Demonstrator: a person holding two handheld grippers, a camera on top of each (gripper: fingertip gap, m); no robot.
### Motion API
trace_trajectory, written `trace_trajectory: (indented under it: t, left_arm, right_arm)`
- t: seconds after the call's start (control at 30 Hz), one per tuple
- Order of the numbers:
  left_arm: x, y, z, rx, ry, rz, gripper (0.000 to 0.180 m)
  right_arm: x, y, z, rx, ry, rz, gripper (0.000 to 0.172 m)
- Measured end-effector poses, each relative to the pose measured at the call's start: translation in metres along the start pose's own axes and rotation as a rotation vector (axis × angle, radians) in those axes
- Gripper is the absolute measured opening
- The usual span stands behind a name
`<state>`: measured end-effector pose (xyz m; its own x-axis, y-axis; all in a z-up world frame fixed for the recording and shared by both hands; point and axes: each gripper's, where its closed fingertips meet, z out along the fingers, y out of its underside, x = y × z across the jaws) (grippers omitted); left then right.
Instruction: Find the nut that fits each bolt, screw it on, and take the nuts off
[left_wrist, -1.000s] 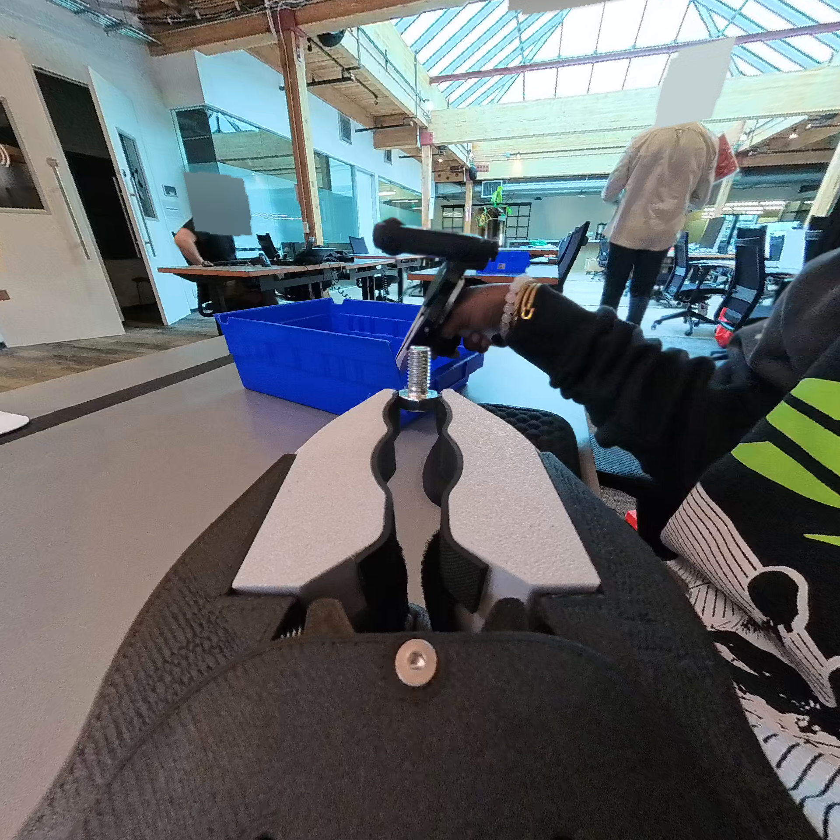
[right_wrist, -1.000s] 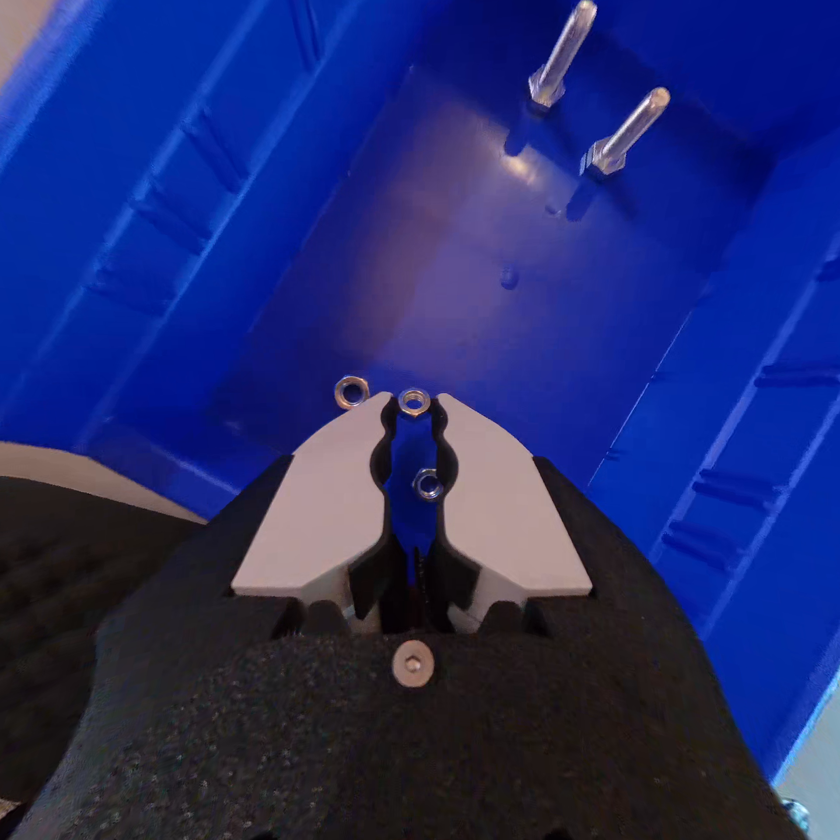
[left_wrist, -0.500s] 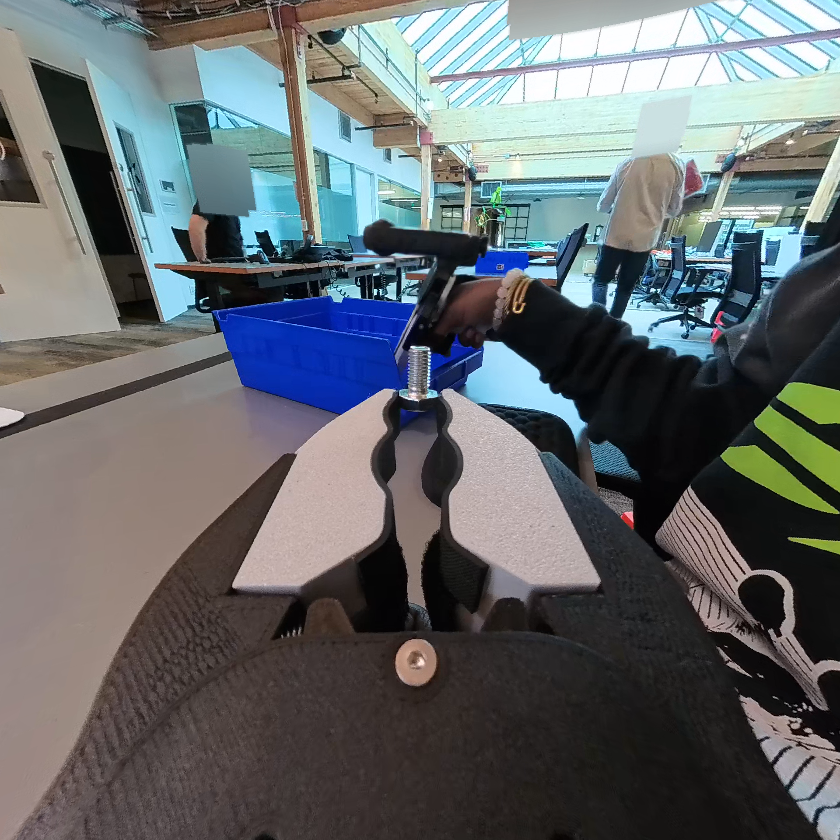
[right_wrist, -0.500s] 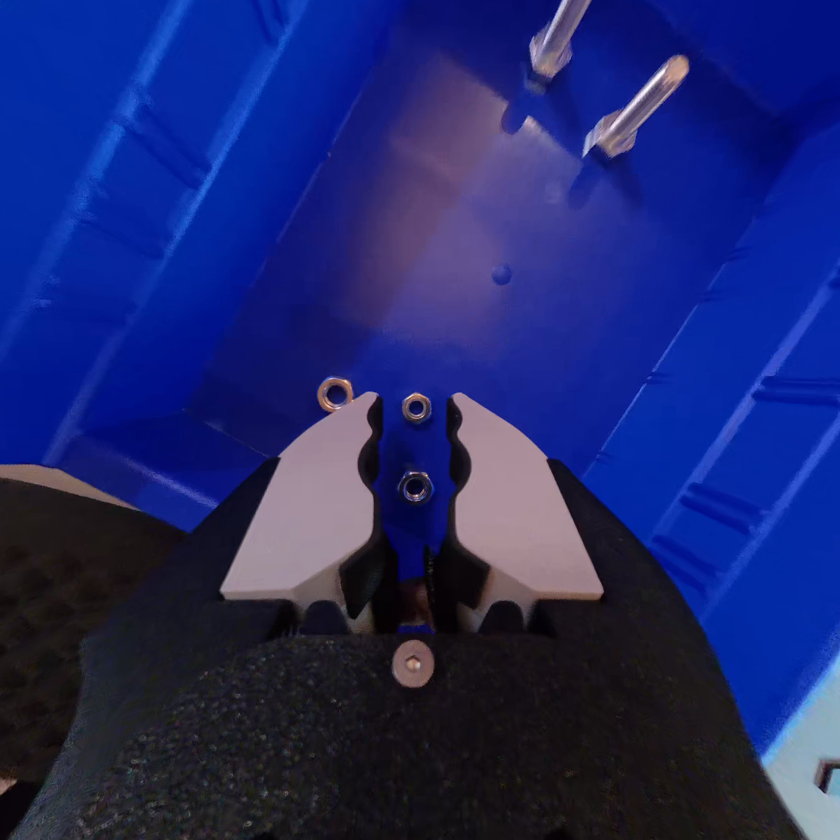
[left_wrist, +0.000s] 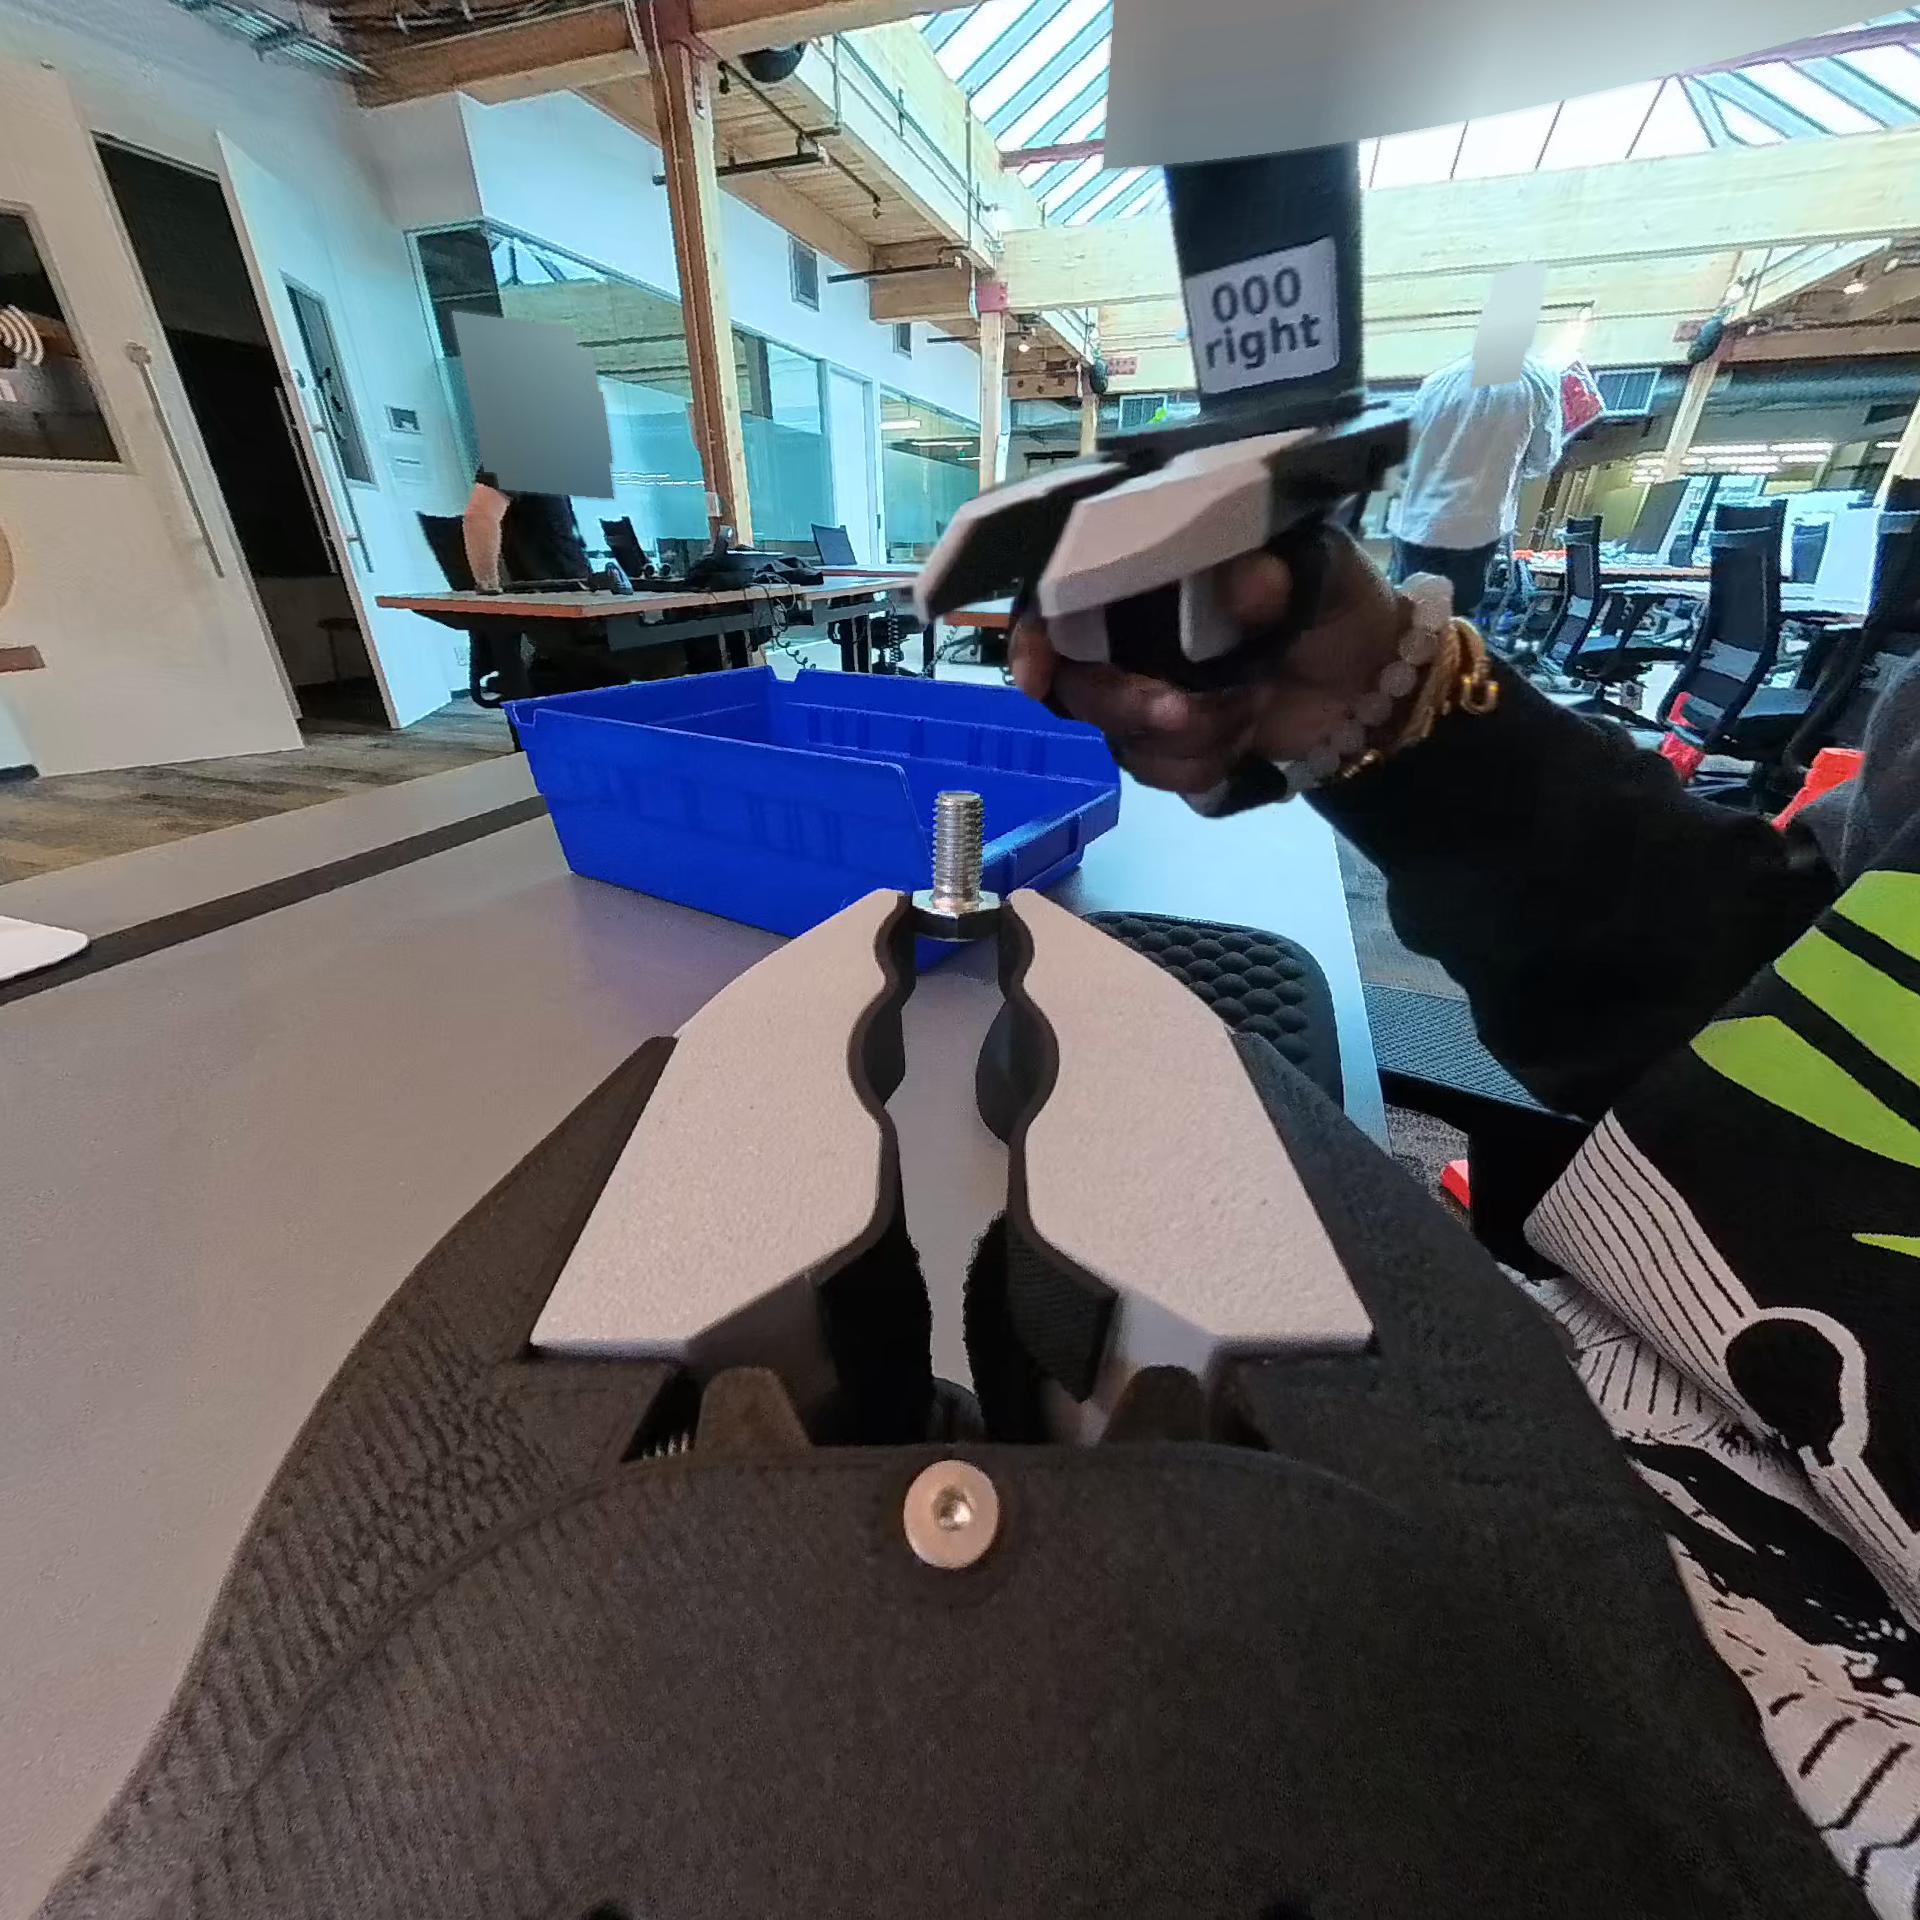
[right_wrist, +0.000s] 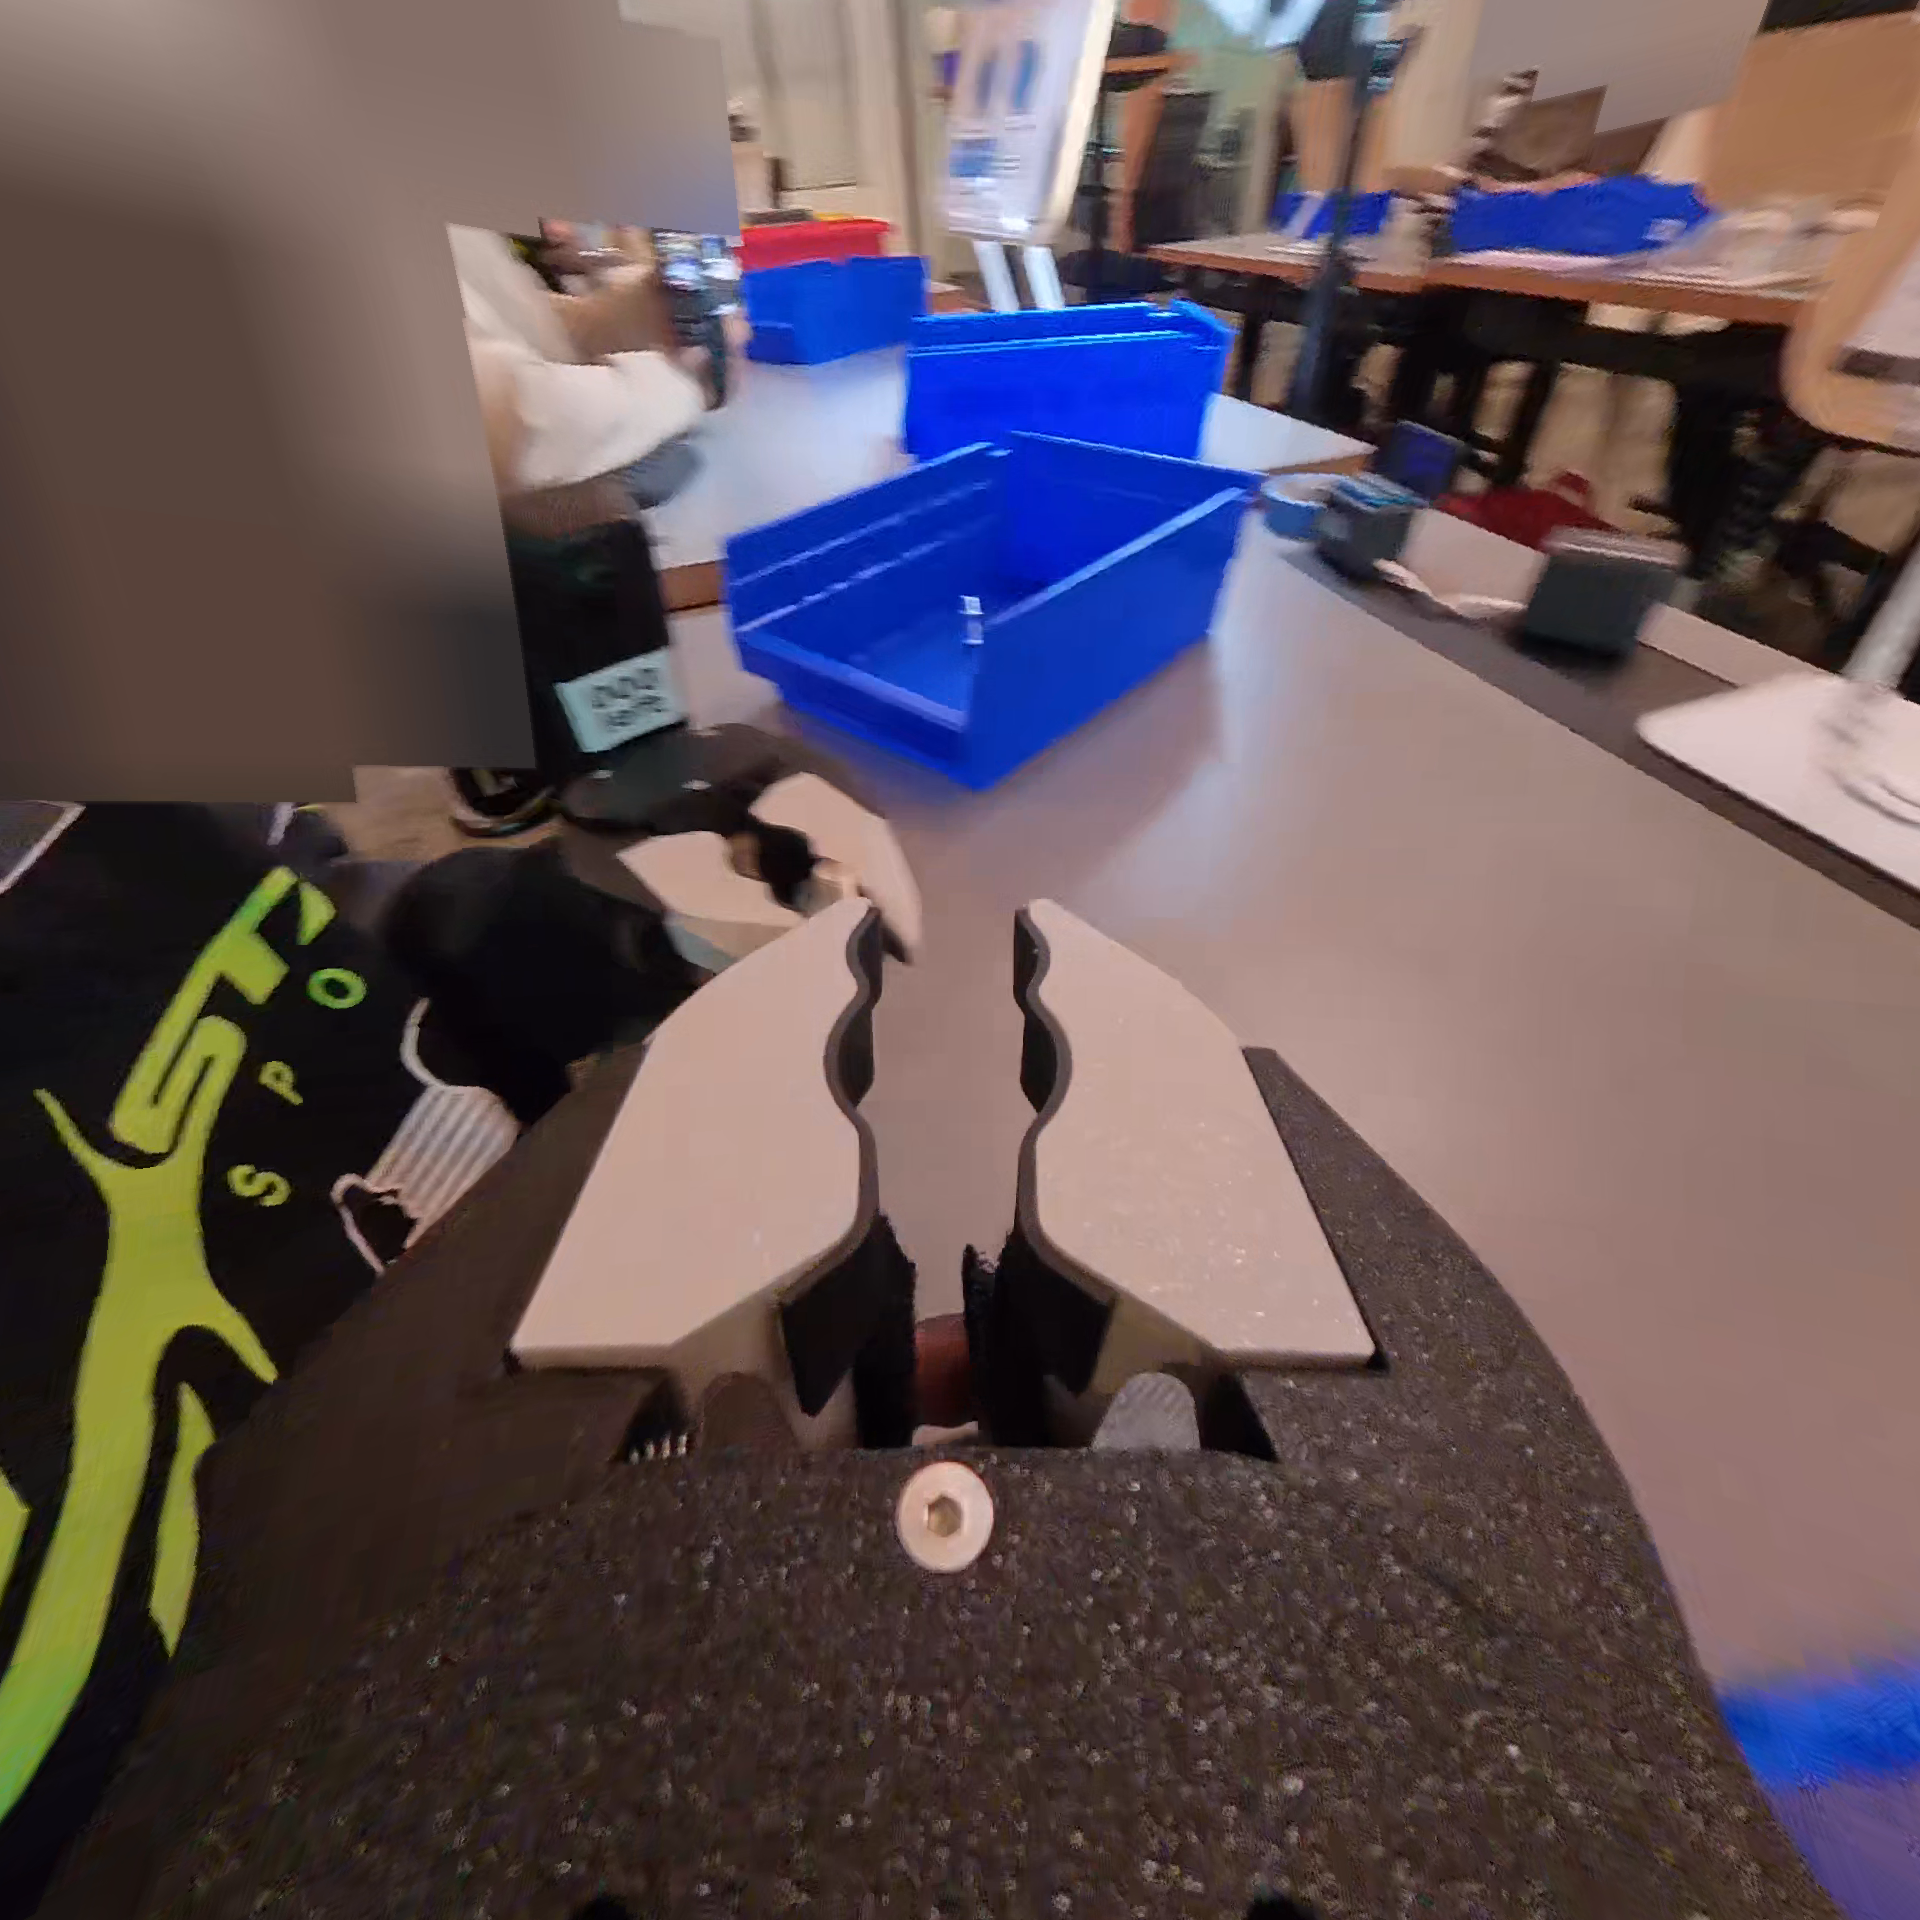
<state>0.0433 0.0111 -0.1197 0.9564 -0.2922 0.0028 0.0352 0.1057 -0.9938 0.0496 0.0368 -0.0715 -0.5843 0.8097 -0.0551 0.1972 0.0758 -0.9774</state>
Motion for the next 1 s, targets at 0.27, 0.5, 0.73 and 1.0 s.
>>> trace_trajectory:
  t: [0.27, 0.5, 0.73, 1.0]
  left_arm:
    - [0.001, 0.001, 0.000, -0.004, 0.001, 0.007, 0.015]
    - [0.002, 0.001, 0.000, -0.002, 0.012, 0.003, 0.015]
    - [0.004, 0.002, 0.003, -0.014, 0.021, 0.001, 0.041]
    - [-0.004, 0.000, 0.002, 0.004, -0.018, -0.033, 0.050]
  right_arm:
    - [-0.028, 0.021, 0.044, -0.110, -0.111, -0.046, 0.018]
    - [-0.028, 0.023, 0.049, -0.121, -0.114, -0.066, 0.008]
    - [0.020, 0.008, 0.014, -0.076, 0.120, -0.069, 0.008]
    - [0.198, 0.043, -0.120, -0.215, 0.817, 0.107, 0.008]
